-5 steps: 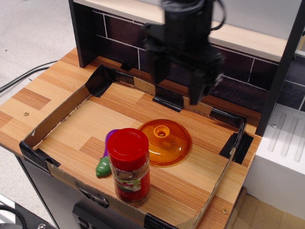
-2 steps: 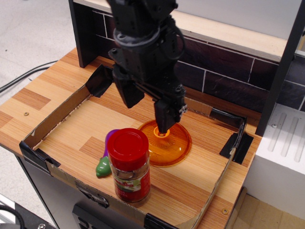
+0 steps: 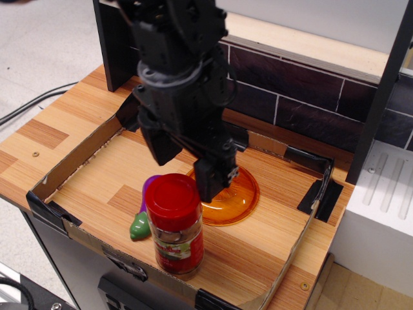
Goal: Topple basil bottle
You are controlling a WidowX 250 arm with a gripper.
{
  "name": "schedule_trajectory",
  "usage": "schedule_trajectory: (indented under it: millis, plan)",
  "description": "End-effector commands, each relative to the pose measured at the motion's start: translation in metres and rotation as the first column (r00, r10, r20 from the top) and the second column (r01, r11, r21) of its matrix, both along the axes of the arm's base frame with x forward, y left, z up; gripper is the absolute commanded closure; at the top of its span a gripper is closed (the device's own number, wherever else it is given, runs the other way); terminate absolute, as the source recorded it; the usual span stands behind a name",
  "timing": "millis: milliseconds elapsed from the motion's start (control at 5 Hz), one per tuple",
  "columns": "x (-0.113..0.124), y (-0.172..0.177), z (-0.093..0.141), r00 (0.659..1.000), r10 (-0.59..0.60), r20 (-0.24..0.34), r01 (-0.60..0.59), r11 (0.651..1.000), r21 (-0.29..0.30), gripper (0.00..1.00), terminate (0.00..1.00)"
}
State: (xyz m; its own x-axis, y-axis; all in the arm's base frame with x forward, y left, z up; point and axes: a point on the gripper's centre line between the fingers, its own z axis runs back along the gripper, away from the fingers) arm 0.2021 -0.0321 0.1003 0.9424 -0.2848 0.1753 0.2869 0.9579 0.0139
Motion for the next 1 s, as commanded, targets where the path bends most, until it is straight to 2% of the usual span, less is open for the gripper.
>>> schedule_trajectory:
  millis: [0, 800]
  plan:
    - [-0.012, 0.003, 0.001, 1.0, -0.007, 0.018, 0.007, 1.0, 0.016, 0.0, 0.0]
    - [-0.014, 0.005, -0.01, 0.998, 0.048, -0.04, -0.044, 0.996, 0.083, 0.0, 0.0]
